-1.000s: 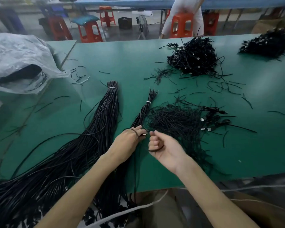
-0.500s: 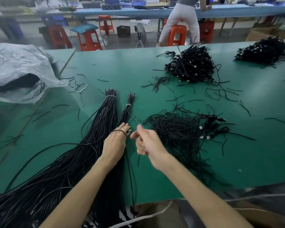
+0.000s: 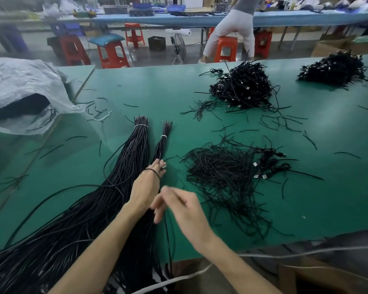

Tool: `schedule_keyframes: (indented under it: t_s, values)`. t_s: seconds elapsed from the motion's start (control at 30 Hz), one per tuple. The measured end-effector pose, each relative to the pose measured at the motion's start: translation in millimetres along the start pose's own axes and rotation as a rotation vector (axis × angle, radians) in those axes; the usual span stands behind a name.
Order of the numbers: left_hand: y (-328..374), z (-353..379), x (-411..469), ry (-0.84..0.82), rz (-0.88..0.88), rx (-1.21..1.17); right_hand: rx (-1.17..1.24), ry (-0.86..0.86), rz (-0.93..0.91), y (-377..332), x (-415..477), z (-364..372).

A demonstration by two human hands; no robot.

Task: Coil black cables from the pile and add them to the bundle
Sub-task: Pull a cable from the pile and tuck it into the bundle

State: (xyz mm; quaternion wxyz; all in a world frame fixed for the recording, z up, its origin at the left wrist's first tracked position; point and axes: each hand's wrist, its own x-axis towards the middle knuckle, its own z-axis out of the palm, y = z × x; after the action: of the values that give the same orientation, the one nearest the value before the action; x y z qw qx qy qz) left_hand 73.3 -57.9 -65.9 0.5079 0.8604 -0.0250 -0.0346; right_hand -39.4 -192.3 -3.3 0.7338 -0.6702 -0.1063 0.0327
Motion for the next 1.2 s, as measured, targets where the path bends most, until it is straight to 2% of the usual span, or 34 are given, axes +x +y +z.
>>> schedule_keyframes:
  t_s: [0.07, 0.2, 0.23, 0.37, 0.47, 0.57, 0.67, 0.83, 0.93, 1.07, 1.13, 1.2]
  values:
    - [-1, -2, 9, -0.016, 0.107, 0.177, 0.106, 0.150, -0.029, -1, 4, -14]
    - [-12, -18, 0, -0.043, 0.202, 0.321, 0.446, 0.324, -0.033, -10, 17, -51]
    - [-11, -23, -6, -0.070, 0.211, 0.292, 0.536, 0.350, -0.007, -12, 20, -59]
    - [14, -37, -24, -0.166, 0.237, -0.192, 0.748, 0.393, 0.190, -7, 22, -63]
    - [32, -36, -39, -0.191, 0.177, -0.558, 0.920, 0.381, 0.310, 0, 17, -48]
    - [41, -36, -44, -0.290, 0.157, -0.660, 1.101, 0.405, 0.313, -5, 17, -48]
    - [40, -38, -47, -0.361, 0.138, -0.732, 1.168, 0.405, 0.289, -15, 16, -54]
    - [28, -35, -46, -0.345, 0.135, -0.294, 1.259, 0.318, 0.213, -37, 14, -57]
    - [21, -34, -47, -0.382, 0.190, -0.143, 1.299, 0.319, 0.178, -51, 18, -56]
    - [17, -38, -54, -0.405, 0.233, -0.313, 1.379, 0.322, 0.183, -58, 19, -54]
    - [18, -35, -56, -0.357, 0.225, -0.432, 1.378, 0.303, 0.206, -57, 16, -49]
    - [22, -29, -57, -0.295, 0.204, -0.669, 1.371, 0.264, 0.258, -51, 11, -39]
